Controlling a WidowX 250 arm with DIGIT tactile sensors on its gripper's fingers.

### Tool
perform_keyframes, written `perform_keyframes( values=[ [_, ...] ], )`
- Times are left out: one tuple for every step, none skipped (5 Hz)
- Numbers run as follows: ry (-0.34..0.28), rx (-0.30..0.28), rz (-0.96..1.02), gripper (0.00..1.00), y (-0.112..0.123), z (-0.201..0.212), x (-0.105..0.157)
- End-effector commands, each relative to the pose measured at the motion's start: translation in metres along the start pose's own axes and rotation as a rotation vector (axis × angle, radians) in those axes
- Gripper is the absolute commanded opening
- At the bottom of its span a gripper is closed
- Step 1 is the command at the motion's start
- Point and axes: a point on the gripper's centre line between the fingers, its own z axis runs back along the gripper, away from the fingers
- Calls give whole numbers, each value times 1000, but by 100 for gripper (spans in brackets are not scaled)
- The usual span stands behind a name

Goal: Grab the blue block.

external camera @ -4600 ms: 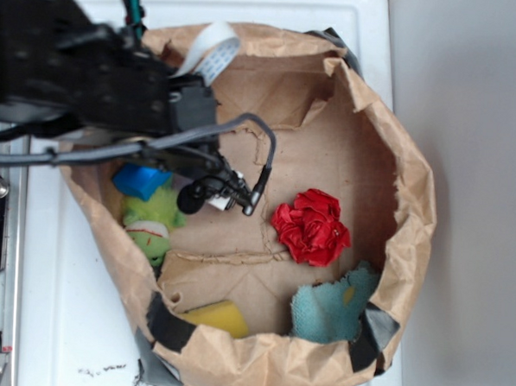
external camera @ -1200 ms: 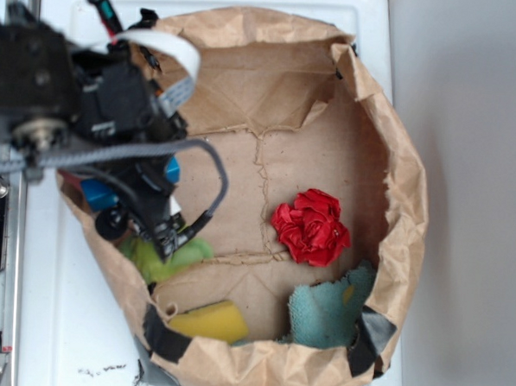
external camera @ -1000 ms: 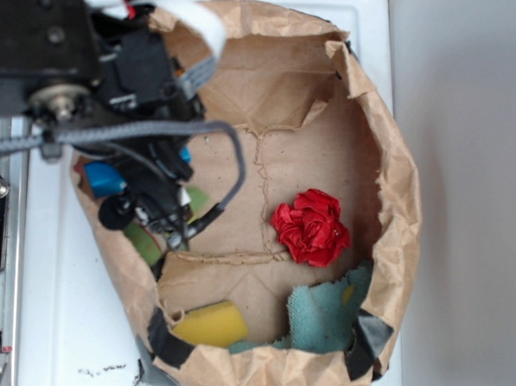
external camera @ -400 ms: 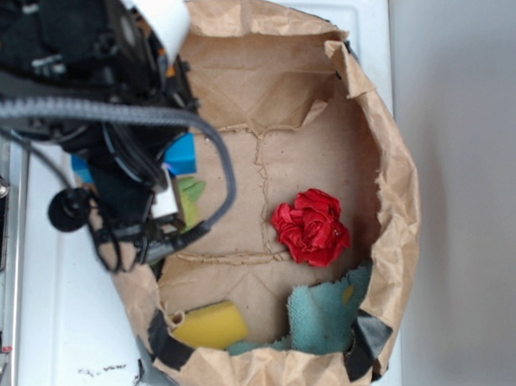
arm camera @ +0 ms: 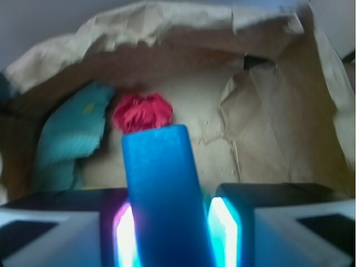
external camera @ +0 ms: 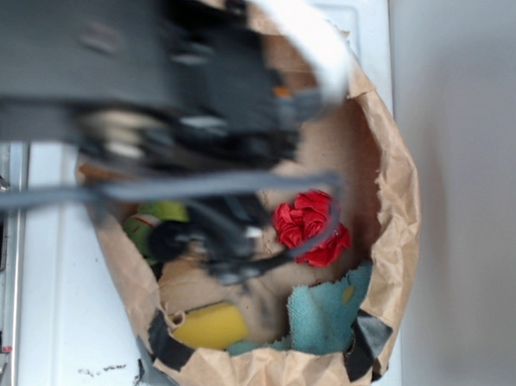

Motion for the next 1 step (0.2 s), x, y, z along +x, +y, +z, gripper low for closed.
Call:
perform_keyframes(
  values=[
    [-91, -19, 45, 0, 4, 8, 15]
  ],
)
